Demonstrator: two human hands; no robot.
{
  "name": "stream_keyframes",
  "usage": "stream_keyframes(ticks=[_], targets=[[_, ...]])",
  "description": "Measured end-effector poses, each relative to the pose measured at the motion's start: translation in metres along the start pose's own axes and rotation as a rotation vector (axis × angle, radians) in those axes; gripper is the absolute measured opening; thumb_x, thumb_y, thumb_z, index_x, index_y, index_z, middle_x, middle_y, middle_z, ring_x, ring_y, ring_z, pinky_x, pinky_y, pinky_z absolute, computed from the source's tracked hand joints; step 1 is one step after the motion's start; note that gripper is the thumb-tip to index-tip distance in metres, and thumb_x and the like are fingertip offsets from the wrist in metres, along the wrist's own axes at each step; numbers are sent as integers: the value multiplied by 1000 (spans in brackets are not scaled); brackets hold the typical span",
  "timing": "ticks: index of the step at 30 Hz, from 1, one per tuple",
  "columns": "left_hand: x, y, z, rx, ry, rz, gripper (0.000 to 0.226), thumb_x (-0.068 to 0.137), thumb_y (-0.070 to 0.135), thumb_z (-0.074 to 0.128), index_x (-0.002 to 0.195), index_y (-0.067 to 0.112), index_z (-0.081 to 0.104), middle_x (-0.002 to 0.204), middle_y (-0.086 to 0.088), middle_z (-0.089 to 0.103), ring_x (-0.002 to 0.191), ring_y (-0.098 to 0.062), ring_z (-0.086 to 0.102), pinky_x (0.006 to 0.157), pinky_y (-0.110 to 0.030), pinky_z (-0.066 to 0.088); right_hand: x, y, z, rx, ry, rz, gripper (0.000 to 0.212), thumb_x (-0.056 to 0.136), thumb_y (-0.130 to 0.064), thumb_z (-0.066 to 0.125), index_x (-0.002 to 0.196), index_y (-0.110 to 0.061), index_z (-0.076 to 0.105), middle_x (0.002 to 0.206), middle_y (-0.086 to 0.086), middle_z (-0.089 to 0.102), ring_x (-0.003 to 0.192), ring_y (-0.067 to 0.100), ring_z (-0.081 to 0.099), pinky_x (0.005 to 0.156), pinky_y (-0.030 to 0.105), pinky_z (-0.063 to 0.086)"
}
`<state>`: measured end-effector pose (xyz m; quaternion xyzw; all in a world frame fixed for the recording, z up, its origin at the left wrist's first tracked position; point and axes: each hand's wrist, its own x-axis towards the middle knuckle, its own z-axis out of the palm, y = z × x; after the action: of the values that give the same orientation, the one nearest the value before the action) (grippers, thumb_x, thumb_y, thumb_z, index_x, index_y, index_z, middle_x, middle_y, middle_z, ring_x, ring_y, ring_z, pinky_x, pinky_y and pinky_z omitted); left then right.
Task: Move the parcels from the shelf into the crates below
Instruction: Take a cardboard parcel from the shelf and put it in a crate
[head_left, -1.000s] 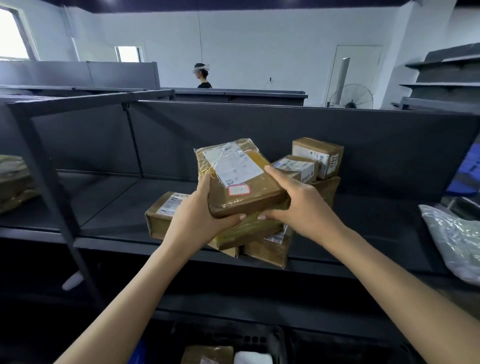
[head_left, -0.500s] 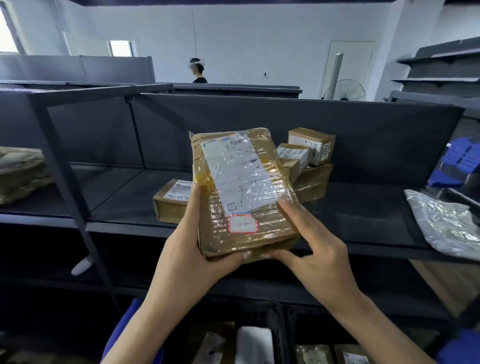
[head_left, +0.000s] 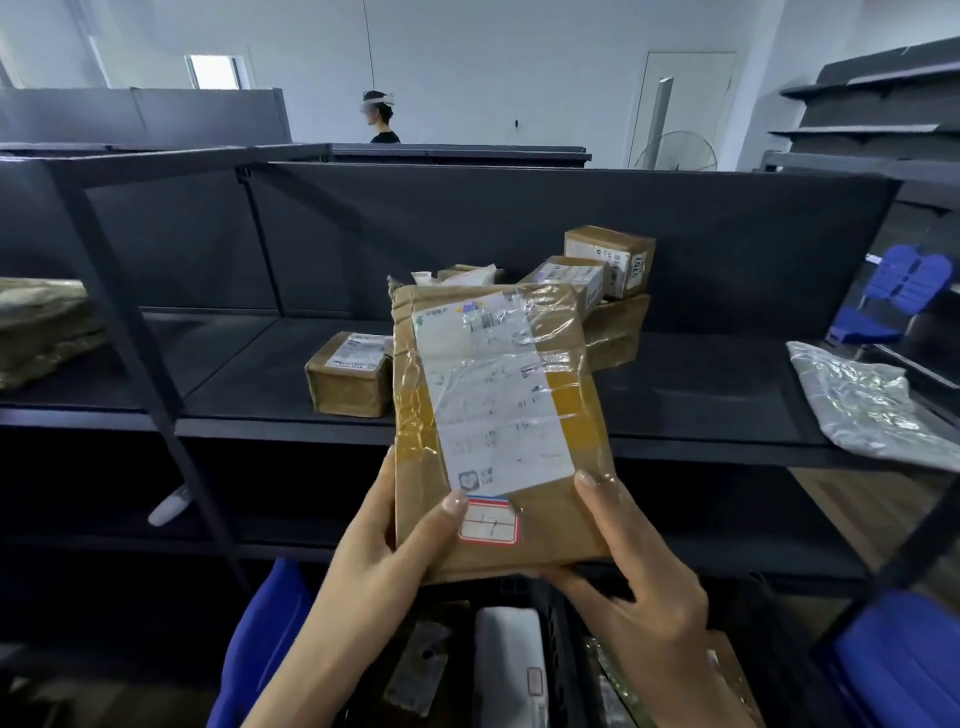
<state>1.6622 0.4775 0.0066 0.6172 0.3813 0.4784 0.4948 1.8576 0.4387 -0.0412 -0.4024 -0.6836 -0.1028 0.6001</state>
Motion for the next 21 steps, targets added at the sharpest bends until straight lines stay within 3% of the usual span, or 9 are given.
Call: stream_keyframes(ticks=[3, 5, 7, 9, 11, 14, 16, 21], targets=[[-6, -6, 5, -40, 50, -29, 41, 77, 35, 69, 117, 27, 65, 98, 18, 74, 86, 5, 69, 62, -4, 50, 2, -5, -5, -16, -140, 120, 71, 80, -42, 71, 142, -25, 40, 145, -16, 42, 131, 2, 45, 101, 13, 40], [-11, -10, 7, -125, 79, -71, 50, 69, 40, 71, 116, 23, 66, 98, 8, 75, 87, -6, 72, 63, -10, 53, 5, -11, -14, 101, -235, 331, 93, 68, -49, 78, 145, -44, 28, 141, -32, 41, 125, -9, 46, 96, 4, 37], [-15, -16, 8, -188, 130, -98, 60, 62, 46, 72, 117, 22, 66, 100, 2, 75, 89, -13, 73, 63, -15, 54, 4, -15, -20, 272, -265, 492, 102, 63, -58, 79, 146, -46, 22, 137, -33, 46, 122, -9, 49, 94, 4, 38], [-19, -19, 11, -216, 175, -102, 65, 59, 47, 72, 118, 21, 65, 99, 0, 76, 88, -15, 73, 62, -17, 55, 8, -19, -24, 422, -254, 628, 94, 65, -70, 69, 144, -43, 27, 135, -32, 49, 122, -7, 50, 90, 3, 40], [-23, -22, 16, -223, 199, -104, 67, 58, 48, 72, 119, 20, 65, 97, 1, 76, 87, -14, 73, 61, -16, 54, 19, -21, -27, 510, -278, 779, 76, 65, -79, 59, 133, -50, 41, 124, -33, 57, 113, -9, 56, 82, 0, 41], [-29, -24, 25, -193, 205, -103, 77, 58, 40, 75, 131, 22, 57, 99, 7, 75, 88, -9, 72, 61, -13, 54, 29, -19, -30, 552, -404, 872, 47, 72, -71, 59, 115, -52, 59, 111, -21, 69, 100, -2, 66, 78, 8, 49], [-31, -26, 29, -165, 187, -94, 86, 59, 33, 76, 139, 21, 47, 103, 11, 74, 92, -6, 70, 63, -12, 54, 29, -18, -32, 533, -391, 900, 31, 76, -66, 62, 105, -55, 62, 104, -22, 71, 94, 0, 68, 76, 12, 53], [-29, -29, 31, -79, 131, -83, 89, 57, 46, 74, 139, 30, 45, 113, 14, 70, 101, -5, 67, 72, -15, 56, 14, -17, -30, 535, -257, 919, 23, 76, -48, 64, 97, -56, 66, 98, -19, 73, 90, 2, 70, 69, 10, 52]])
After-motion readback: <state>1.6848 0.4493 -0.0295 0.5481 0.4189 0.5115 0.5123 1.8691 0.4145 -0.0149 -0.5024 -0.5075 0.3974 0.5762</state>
